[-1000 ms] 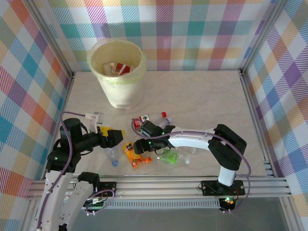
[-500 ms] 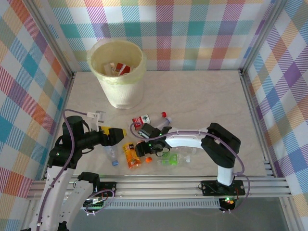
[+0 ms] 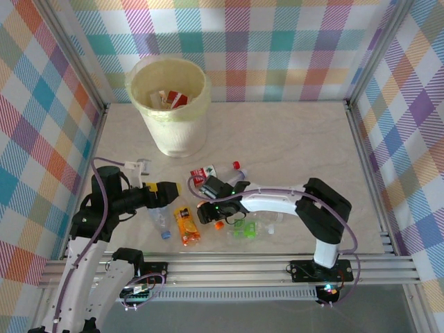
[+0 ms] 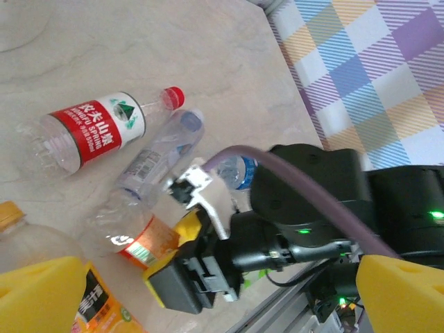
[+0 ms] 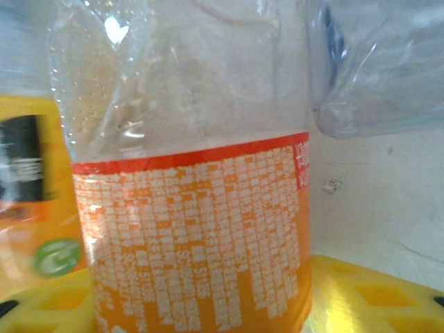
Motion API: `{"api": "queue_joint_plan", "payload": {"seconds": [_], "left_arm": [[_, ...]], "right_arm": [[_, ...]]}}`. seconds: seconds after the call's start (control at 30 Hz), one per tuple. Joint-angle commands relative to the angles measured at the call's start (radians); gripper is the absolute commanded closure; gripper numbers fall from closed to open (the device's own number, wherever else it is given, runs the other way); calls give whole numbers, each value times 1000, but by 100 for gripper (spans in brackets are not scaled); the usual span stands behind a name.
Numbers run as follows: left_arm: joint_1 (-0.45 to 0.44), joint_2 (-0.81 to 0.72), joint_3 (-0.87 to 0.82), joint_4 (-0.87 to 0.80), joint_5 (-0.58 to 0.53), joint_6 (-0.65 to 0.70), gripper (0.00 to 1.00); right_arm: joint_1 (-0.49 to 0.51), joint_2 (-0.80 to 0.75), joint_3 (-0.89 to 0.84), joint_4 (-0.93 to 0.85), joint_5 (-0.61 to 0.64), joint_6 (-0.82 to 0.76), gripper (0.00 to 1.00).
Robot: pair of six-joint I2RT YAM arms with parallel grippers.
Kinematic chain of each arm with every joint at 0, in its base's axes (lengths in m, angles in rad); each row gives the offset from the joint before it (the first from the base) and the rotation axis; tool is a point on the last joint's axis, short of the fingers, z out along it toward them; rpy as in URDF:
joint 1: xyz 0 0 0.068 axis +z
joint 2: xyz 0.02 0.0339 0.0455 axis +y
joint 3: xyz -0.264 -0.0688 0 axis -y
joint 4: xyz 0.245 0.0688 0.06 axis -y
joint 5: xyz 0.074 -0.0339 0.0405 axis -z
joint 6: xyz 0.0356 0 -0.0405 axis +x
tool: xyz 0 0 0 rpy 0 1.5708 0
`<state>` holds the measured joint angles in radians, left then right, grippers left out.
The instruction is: Put the plastic bottles in the bin
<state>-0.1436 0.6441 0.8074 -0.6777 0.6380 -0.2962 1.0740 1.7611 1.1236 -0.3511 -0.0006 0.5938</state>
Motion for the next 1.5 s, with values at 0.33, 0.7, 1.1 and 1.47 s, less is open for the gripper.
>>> {"api": "queue_joint_plan", "payload": {"seconds": [0.33,0.7,1.1,1.47], "left_arm": [[-16,-18,-129,272,104,-306,3],[-95,-4,-221,538,119,-514,2],[-283,76,-246,676,2,-562,15],[-318,75,-239,689,-64,-575,39]], "right_arm": [[-30,-244,-2,53,-178,-49,43],[-72,-347,-45,182,-344,11,44],[-72,-368,-60,205,-378,16,44],[-72,-376,-71,183,-360,8,44]]}}
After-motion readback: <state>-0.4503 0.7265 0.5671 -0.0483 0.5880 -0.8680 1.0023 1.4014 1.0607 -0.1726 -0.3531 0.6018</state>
